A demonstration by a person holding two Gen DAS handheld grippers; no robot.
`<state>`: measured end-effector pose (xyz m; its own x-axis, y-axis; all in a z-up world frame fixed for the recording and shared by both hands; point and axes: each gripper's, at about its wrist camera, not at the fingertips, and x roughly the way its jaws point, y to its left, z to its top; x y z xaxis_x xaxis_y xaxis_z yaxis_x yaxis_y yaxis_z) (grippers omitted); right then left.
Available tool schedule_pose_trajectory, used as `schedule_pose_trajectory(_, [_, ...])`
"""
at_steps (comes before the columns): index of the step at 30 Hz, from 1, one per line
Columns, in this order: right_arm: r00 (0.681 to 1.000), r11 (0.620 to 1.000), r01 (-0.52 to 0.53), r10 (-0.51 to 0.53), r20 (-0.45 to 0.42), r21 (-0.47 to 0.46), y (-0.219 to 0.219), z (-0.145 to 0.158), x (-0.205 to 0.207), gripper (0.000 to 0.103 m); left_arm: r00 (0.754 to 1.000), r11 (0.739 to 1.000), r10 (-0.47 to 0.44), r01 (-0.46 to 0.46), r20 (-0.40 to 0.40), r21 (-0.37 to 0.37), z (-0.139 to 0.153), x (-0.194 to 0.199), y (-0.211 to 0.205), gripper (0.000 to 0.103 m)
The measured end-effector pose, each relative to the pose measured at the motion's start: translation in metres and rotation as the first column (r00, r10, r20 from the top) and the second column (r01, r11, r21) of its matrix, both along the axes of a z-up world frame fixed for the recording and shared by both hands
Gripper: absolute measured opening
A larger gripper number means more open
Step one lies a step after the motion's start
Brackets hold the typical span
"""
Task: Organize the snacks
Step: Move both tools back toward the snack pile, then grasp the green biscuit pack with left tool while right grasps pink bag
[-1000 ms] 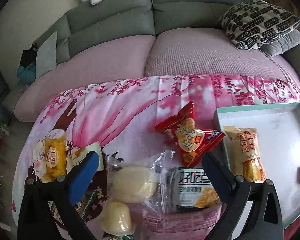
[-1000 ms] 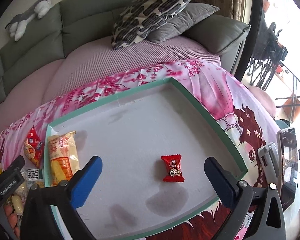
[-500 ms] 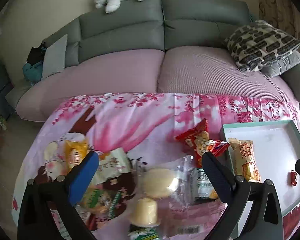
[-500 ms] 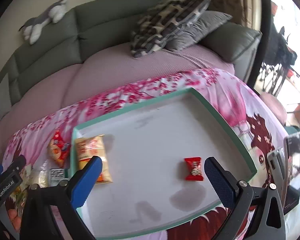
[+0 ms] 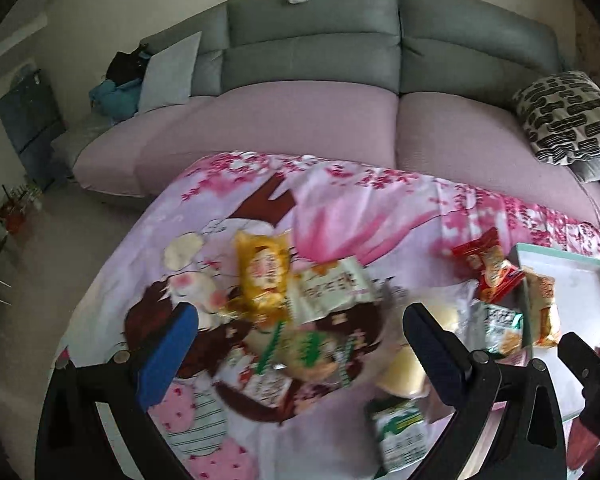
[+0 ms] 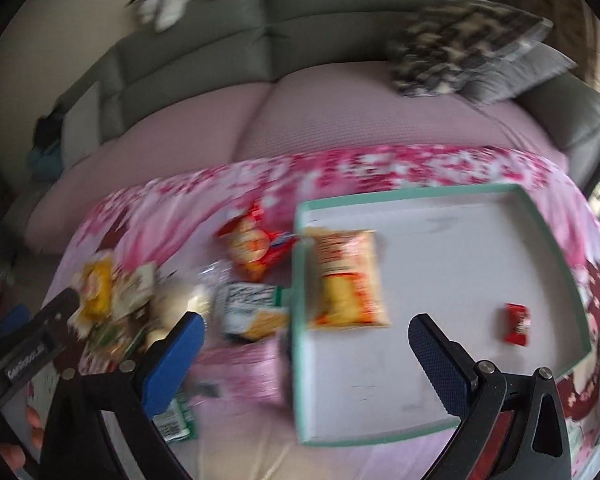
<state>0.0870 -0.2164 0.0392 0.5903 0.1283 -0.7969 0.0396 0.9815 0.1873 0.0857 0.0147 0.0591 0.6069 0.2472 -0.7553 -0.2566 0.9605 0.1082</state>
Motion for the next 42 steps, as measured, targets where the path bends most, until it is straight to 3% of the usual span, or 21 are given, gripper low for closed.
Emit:
schedule_pose_trajectory(4, [0.997, 0.997, -0.082, 0.082, 0.000, 0.000, 0.027, 0.000, -0.001, 0.103, 1.000, 0.999, 0.020, -0.021, -0.021, -0.024, -0.003, -0.009, 0.017, 0.102])
schedule_pose_trajectory(9, [0.990, 0.991, -0.132, 0.132, -0.043, 0.004, 0.047, -0.011, -0.001, 0.103, 0.995, 0.991, 0.057, -0.066, -0.077, -0.116, -0.021, -0.018, 0.039, 0.102])
schedule_pose_trajectory(17, [0.981, 0.988, -0.152, 0.149, -0.127, -0.020, 0.061, -0.035, 0.003, 0.103, 0.982, 0.981, -0.013, -0.024, -0.191, -0.193, -0.060, -0.022, 0.027, 0.102])
schedule_pose_trajectory(22, [0.978, 0.992, -0.120, 0.112, -0.177, -0.033, 0.054, -0.050, 0.007, 0.103, 0.967, 0.967, -0.111, 0.053, -0.229, -0.248, -0.075, -0.017, 0.003, 0.102])
schedule_pose_trajectory(31, [0.984, 0.999, 0.002, -0.007, -0.177, -0.033, 0.019, -0.049, 0.008, 0.102, 0.938, 0.933, -0.230, 0.136, -0.258, -0.334, -0.092, -0.010, -0.031, 0.102])
schedule_pose_trajectory(38, [0.984, 0.999, 0.003, -0.009, -0.176, -0.033, 0.020, -0.047, 0.009, 0.102, 0.908, 0.937, -0.273, 0.176, -0.319, -0.302, -0.107, -0.007, -0.056, 0.101])
schedule_pose_trajectory(40, [0.984, 0.999, 0.002, -0.008, -0.179, -0.034, 0.021, -0.048, 0.009, 0.102, 0.900, 0.934, -0.283, 0.180, -0.331, -0.309, -0.113, -0.008, -0.061, 0.089])
schedule_pose_trajectory(41, [0.984, 0.999, 0.000, -0.007, -0.180, -0.036, 0.021, -0.048, 0.009, 0.102, 0.896, 0.931, -0.285, 0.175, -0.340, -0.320, -0.116, -0.008, -0.061, 0.074])
schedule_pose_trajectory(42, [0.983, 0.999, 0.000, -0.006, -0.181, -0.037, 0.022, -0.048, 0.009, 0.102, 0.896, 0.933, -0.282, 0.174, -0.341, -0.315, -0.118, -0.004, -0.063, 0.071])
